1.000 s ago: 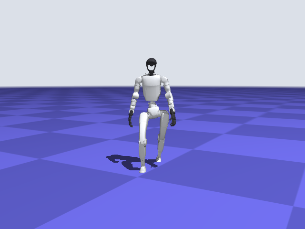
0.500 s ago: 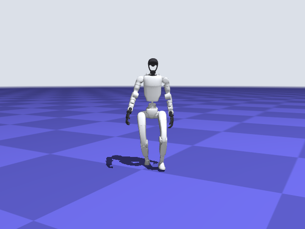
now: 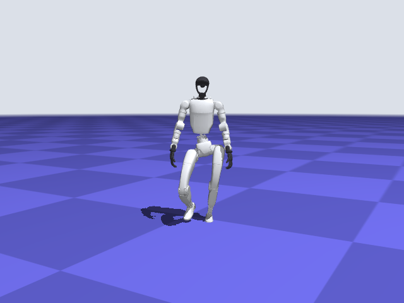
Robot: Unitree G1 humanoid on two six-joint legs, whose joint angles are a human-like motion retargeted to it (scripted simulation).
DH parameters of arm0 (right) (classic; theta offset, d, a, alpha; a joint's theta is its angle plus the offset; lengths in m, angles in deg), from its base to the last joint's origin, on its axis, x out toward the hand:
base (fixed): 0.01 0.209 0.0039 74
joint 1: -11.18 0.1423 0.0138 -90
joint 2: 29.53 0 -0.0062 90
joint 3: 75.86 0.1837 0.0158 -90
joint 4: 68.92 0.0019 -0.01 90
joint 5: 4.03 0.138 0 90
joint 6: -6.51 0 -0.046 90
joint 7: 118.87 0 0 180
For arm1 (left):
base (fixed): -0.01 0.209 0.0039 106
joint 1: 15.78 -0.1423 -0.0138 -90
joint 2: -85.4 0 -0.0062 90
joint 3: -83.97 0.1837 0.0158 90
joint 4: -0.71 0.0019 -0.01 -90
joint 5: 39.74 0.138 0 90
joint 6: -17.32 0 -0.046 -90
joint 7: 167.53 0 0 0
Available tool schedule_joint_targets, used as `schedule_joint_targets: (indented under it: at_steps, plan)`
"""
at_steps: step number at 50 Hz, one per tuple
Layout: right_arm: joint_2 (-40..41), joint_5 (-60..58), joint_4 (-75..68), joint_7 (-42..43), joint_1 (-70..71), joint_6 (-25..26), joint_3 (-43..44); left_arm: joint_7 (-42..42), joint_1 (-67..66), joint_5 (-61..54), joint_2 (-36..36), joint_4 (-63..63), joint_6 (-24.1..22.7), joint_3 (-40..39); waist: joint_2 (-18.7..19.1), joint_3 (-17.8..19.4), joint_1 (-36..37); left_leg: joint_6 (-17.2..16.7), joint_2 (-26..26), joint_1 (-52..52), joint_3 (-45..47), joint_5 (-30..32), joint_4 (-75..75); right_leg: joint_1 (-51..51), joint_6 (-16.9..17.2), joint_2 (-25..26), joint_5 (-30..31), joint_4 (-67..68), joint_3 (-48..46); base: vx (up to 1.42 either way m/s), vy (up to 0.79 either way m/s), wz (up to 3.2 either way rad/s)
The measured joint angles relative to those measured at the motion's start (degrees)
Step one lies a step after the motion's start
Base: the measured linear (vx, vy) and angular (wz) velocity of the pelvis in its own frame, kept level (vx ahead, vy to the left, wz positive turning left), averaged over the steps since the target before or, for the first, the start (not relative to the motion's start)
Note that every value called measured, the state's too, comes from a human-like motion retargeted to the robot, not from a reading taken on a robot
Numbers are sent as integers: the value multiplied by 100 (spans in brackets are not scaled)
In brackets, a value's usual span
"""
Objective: Walk
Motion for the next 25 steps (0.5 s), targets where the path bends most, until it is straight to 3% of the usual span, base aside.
schedule_joint_targets:
  at_steps: [4,8,10,13,15,18,20,22,25]
  plan:
    - [-35,22,-56,-28,-367,63,178,34,315,-14,-129,-248,-130,-7,169,269,-58,-77,199,1077,-419,-152,-573,-104,336,427,-191,-1579,-55,64,-7,28]
    - [-38,33,-71,-25,-650,99,353,19,495,23,-228,-450,-244,-26,355,311,-27,-171,472,1608,-592,-314,-593,-165,676,1000,-311,-2966,-6,59,-9,16]
    - [-41,22,-78,-9,-733,109,470,-10,548,38,-257,-485,-263,-52,585,246,-11,-223,806,1666,-441,-481,-330,53,676,1308,-212,-3463,-208,59,-10,18]
    - [-6,58,-112,66,-830,108,586,-5,416,34,-181,-439,-258,-97,623,241,36,-243,919,1671,-470,-616,567,129,580,1469,-36,-2934,-163,54,-13,10]
    - [-11,128,-152,147,-803,93,647,-37,324,22,-126,-313,-235,-120,1100,148,23,-436,1559,1282,-497,-755,1792,422,369,2026,175,-3071,-541,53,-15,20]
    - [-48,280,-127,251,-699,68,674,-125,144,57,45,-109,-179,-85,1917,-41,146,-971,2582,313,-620,122,3861,572,-102,2982,264,-3339,-1035,43,-14,4]
    - [-110,357,-46,325,-578,49,667,-223,95,140,148,-37,-128,3,2332,-193,293,-1134,3172,-462,-692,749,4990,627,-371,3458,272,-3622,-1273,41,-14,3]
    - [-189,392,50,419,-409,26,630,-315,106,295,219,-41,-86,133,2487,-302,469,-943,3608,-1253,-652,834,5796,664,-499,3672,204,-3783,-1392,41,-15,16]
    - [-303,389,168,544,-87,-17,531,-399,119,561,265,-127,-78,328,2485,-443,747,-487,3988,-2423,-501,250,6409,728,-580,3709,19,-3892,-1490,43,-14,28]
